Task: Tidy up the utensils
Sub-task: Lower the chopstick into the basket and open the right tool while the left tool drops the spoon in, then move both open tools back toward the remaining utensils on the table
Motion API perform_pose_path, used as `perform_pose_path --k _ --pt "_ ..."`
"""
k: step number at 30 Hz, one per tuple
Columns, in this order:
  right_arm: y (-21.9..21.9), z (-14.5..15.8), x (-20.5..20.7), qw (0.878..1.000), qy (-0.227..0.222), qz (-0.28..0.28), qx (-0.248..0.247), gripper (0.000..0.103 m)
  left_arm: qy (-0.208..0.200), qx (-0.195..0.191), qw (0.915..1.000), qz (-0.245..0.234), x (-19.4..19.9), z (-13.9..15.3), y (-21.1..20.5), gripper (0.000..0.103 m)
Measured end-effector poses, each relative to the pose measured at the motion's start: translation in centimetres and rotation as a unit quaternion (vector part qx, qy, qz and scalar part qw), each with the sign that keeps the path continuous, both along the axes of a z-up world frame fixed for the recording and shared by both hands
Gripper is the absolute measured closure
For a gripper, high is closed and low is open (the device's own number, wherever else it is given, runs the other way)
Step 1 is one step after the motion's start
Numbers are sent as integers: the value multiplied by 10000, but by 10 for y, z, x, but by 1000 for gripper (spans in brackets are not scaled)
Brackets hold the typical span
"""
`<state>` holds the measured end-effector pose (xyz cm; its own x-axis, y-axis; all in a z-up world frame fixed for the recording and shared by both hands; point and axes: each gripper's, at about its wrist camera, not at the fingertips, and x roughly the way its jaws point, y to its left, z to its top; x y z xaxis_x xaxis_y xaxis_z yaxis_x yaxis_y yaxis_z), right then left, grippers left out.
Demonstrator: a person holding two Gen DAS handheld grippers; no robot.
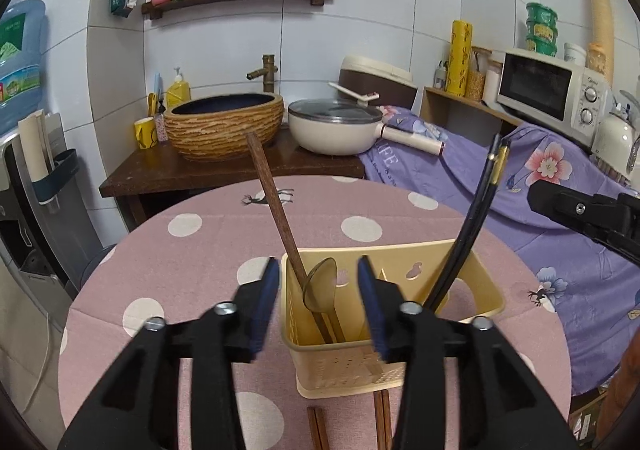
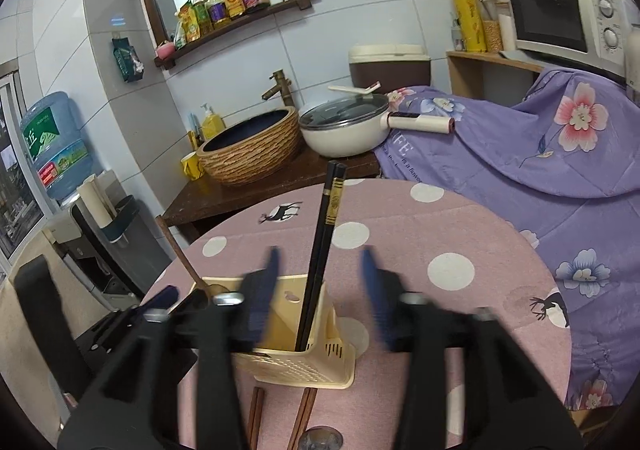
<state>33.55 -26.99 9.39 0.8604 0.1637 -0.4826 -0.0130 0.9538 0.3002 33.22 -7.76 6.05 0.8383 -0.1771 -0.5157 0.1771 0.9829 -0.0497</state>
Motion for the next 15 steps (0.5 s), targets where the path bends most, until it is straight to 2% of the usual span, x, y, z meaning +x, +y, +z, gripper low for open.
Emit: perform_pose_path --k 4,7,9,13,15 --pt "2 0 -18 9995 -65 6 -310 47 -189 48 9998 -75 -21 7 5 44" --pt "1 -8 -30 9994 62 77 -339 47 -315 142 9994 -78 -42 6 12 32" --pt "1 -20 -38 9988 307 157 -360 42 -283 165 9994 -78 -55 1 19 29" --pt "9 -52 -52 9950 815 365 -448 42 -102 208 9997 45 -76 -17 34 23" --pt "16 -70 -61 9920 1027 444 -578 42 118 262 9995 109 -85 -33 41 20"
